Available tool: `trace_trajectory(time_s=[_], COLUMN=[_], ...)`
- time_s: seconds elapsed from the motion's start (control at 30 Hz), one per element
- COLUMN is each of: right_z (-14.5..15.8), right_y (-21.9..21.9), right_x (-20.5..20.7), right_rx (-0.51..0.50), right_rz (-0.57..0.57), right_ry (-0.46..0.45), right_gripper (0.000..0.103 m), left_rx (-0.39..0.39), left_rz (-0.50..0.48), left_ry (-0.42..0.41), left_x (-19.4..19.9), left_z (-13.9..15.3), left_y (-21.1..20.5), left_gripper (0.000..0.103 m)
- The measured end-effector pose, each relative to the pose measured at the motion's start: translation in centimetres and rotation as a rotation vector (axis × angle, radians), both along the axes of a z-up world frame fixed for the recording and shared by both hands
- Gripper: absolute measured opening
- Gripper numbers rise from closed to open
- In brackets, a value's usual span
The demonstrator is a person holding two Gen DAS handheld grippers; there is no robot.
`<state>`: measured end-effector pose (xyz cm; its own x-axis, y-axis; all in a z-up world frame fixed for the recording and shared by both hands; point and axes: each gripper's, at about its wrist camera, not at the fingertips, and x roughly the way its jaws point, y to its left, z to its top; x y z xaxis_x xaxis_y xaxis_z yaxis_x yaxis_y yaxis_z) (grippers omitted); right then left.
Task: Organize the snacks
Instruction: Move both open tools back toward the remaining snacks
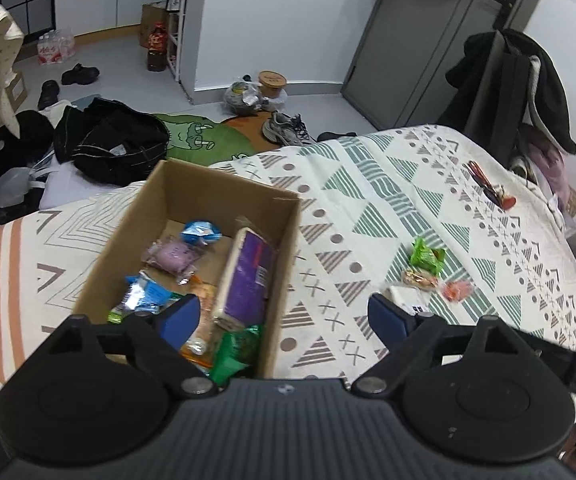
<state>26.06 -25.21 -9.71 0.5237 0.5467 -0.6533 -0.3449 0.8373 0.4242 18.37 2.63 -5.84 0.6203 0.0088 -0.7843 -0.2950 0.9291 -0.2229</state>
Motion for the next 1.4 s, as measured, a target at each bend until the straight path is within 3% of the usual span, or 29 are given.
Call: trace_trajectory(time_s=[0.67, 1.2, 1.4], right_z=[-0.8, -3.2, -4.2], right_y=[-5.8, -7.9, -7.6], right_x=[1.8, 4.3, 5.4], right_rx=[0.007, -0.003, -0.018], right_rz=[-0.113, -0.189, -0.199], right_ry=[0.010, 0.059, 0.081], right_gripper=[0.103, 0.103, 0.103], left_rx=[-0.006, -0.026, -0.085], left_rz=[-0.085, -0.146, -0.162], left_ry=[-0.008, 0.020, 0.030], left_x=[2.9, 6.2, 7.7], left_z=[-0.4, -3.1, -4.7], left_y=[-6.3, -8.1, -8.1], left_gripper=[0.092, 0.092, 0.091])
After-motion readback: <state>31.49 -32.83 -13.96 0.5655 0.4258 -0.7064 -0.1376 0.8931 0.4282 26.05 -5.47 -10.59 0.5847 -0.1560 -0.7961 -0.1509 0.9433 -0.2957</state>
